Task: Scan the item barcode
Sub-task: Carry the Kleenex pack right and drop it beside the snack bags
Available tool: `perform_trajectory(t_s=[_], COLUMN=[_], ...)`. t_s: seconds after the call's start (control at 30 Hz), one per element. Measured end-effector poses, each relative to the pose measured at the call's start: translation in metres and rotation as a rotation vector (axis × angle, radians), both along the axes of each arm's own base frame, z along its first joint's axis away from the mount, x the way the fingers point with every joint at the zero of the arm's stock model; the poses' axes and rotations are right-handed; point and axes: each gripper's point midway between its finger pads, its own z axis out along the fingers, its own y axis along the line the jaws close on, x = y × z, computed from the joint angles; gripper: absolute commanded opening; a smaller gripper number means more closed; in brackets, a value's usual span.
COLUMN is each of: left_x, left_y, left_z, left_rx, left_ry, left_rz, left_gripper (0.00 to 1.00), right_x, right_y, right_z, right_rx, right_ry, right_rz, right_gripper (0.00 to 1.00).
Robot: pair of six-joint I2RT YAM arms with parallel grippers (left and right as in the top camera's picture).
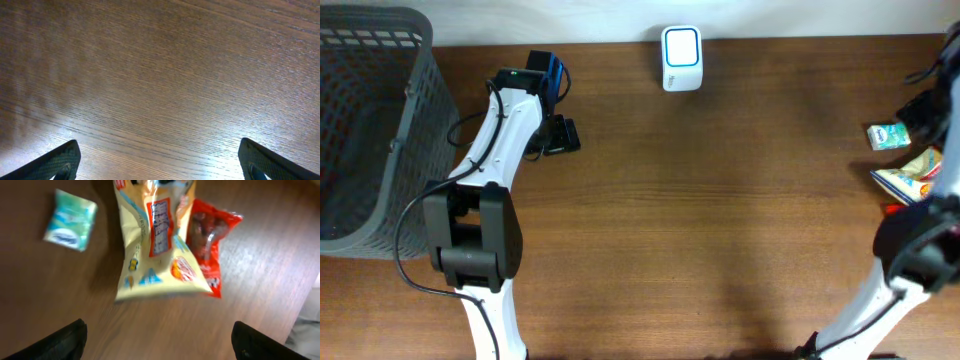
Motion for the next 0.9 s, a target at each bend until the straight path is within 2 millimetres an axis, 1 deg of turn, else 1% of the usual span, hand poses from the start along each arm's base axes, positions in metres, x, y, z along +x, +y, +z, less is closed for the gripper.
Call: perform_trajectory(t_s=[0.03, 0.1, 0.13, 0.17, 0.2, 0.23, 0.27, 0.33, 0.4, 0.43, 0.5, 0.6, 0.73, 0.9], left_x=[0.0, 0.0, 0.0, 0.0, 0.0, 0.0, 0.0, 0.0, 0.0, 0.0, 0.0, 0.0, 0.0, 0.0], left_y=[0.0, 0.0, 0.0, 0.0, 0.0, 0.0, 0.0, 0.0, 0.0, 0.0, 0.0, -0.001, -0.001, -0.001], left_z=[0.0, 0.0, 0.0, 0.0, 0.0, 0.0, 0.0, 0.0, 0.0, 0.0, 0.0, 0.0, 0.0, 0.0], left_rx=[0.0, 0.0, 0.0, 0.0, 0.0, 0.0, 0.0, 0.0, 0.0, -0.001, -0.001, -0.003, -0.004, -0.004], left_ry=[0.0, 0.0, 0.0, 0.0, 0.0, 0.0, 0.0, 0.0, 0.0, 0.0, -0.001, 0.001, 0.001, 0.001], left_rz=[0.0, 0.0, 0.0, 0.0, 0.0, 0.0, 0.0, 0.0, 0.0, 0.0, 0.0, 0.0, -0.001, -0.001], left_gripper=[0.99, 0.99, 0.99, 0.99, 0.99, 0.99, 0.99, 0.99, 0.99, 0.99, 0.99, 0.99, 0.99, 0.99], right_x=[-0.007, -0.031, -0.039, -0.048, -0.051, -0.056, -0.061, -0.073, -0.084, -0.095, -0.116, -0.141, -0.161, -0.168], right_y=[0.004, 0.018, 0.023, 0.032, 0.039, 0.052, 0.068, 0.099, 0.117, 0.13, 0.15, 0.171, 0.182, 0.186], right_z=[0.014, 0.057, 0.072, 0.095, 0.105, 0.119, 0.13, 0.144, 0.148, 0.147, 0.144, 0.14, 0.145, 0.149], right_rx=[-0.004, -0.027, -0.038, -0.056, -0.06, -0.059, -0.049, -0.032, -0.023, -0.01, 0.014, 0.052, 0.057, 0.054], right_ry=[-0.023, -0.094, -0.125, -0.18, -0.207, -0.247, -0.282, -0.324, -0.342, -0.341, -0.355, -0.378, -0.431, -0.459], right_rz=[0.001, 0.007, 0.017, 0.052, 0.081, 0.132, 0.197, 0.317, 0.383, 0.432, 0.501, 0.566, 0.599, 0.609], right_gripper=[0.93, 0.93, 0.93, 0.93, 0.92, 0.92, 0.92, 0.93, 0.98, 0.98, 0.98, 0.98, 0.98, 0.99])
